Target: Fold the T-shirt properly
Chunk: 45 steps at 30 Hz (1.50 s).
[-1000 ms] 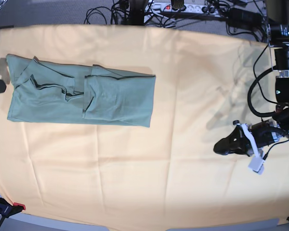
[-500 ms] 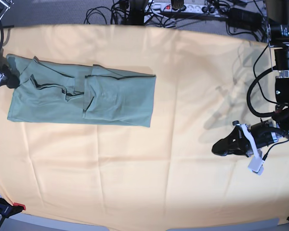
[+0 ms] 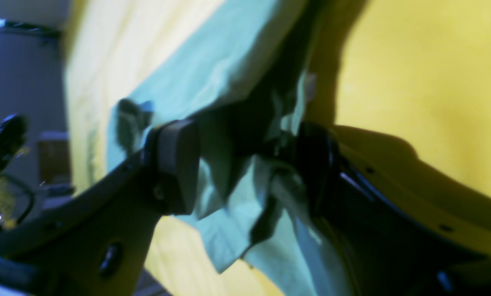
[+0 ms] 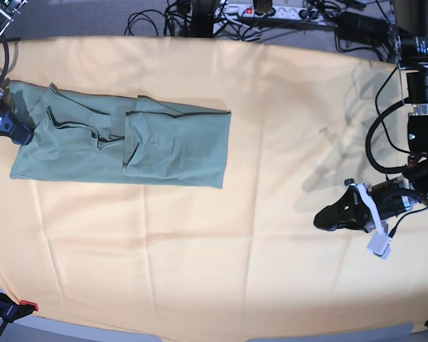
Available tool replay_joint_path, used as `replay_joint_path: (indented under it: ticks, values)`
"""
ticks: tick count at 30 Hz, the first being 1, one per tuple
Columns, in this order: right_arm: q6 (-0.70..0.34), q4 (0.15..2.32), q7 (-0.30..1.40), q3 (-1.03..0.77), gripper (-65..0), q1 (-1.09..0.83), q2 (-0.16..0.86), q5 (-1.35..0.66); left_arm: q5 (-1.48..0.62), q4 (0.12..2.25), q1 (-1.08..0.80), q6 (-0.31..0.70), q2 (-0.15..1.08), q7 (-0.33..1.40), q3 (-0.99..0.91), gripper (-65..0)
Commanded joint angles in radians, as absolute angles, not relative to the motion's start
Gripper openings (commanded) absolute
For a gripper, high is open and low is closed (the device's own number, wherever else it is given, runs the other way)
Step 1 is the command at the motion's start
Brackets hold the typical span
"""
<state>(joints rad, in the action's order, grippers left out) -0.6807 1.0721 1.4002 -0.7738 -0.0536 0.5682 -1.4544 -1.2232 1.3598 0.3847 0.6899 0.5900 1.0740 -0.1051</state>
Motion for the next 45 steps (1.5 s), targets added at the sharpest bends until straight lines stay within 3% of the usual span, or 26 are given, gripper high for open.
replay_joint_path:
  ticks: [1, 18, 33, 45]
  values:
    - [-0.693, 1.086, 1.396, -0.778, -25.6, -0.054, 0.601, -1.484, -1.246, 1.376, 0.411, 0.698, 0.607, 1.054, -0.112, -65.0]
    - [-0.698, 1.086, 1.396, -0.778, -25.6, -0.057, 0.571, -1.484, -1.246, 1.376, 0.411, 0.698, 0.607, 1.054, -0.112, -65.0]
    - [-0.698, 1.086, 1.396, -0.78, -25.6, -0.056, 0.62, -1.484, -1.231, 1.376, 0.411, 0.698, 0.607, 1.054, -0.113, -65.0]
    - [-0.698, 1.086, 1.396, -0.778, -25.6, -0.056, 0.546, -1.484, -1.231, 1.376, 0.411, 0.698, 0.607, 1.054, -0.112, -65.0]
